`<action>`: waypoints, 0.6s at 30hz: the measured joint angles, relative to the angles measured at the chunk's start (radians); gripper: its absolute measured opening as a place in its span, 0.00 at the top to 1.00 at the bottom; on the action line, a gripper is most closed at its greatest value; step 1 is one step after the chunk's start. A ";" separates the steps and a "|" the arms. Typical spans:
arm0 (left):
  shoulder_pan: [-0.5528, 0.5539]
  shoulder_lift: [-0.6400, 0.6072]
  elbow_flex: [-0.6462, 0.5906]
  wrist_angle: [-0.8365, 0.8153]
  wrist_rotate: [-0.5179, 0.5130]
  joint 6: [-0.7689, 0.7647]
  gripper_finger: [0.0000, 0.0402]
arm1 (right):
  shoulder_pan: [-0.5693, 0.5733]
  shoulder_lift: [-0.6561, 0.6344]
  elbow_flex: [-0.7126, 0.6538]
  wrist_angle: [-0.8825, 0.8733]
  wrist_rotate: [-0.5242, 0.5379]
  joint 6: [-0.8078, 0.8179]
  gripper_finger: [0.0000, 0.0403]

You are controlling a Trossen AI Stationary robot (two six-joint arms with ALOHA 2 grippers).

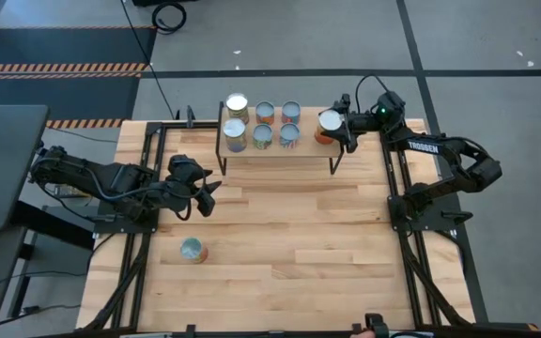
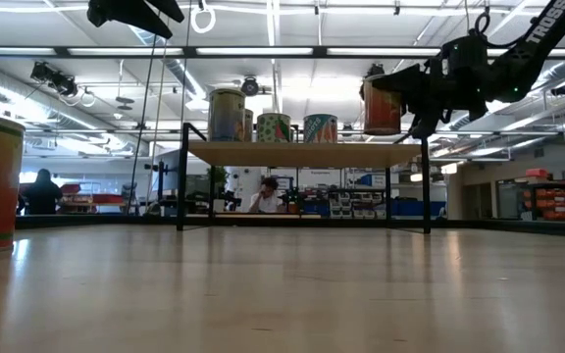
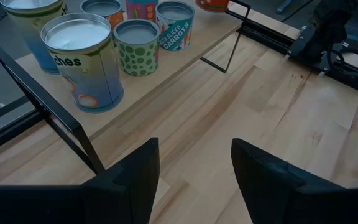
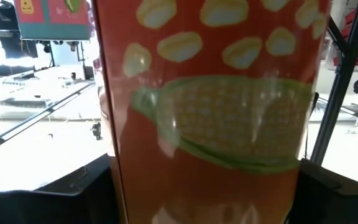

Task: Pick and place cans onto a shelf
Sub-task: Put the bottom corn can on top of the shelf

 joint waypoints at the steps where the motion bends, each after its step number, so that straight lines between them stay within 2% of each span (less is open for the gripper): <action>1: 0.000 0.000 0.000 0.000 0.000 0.000 0.49 | 0.000 0.000 0.000 -0.002 0.000 0.000 0.20; 18: 0.000 0.000 0.000 0.000 0.000 0.000 0.49 | 0.001 0.000 0.001 -0.034 -0.033 -0.004 0.18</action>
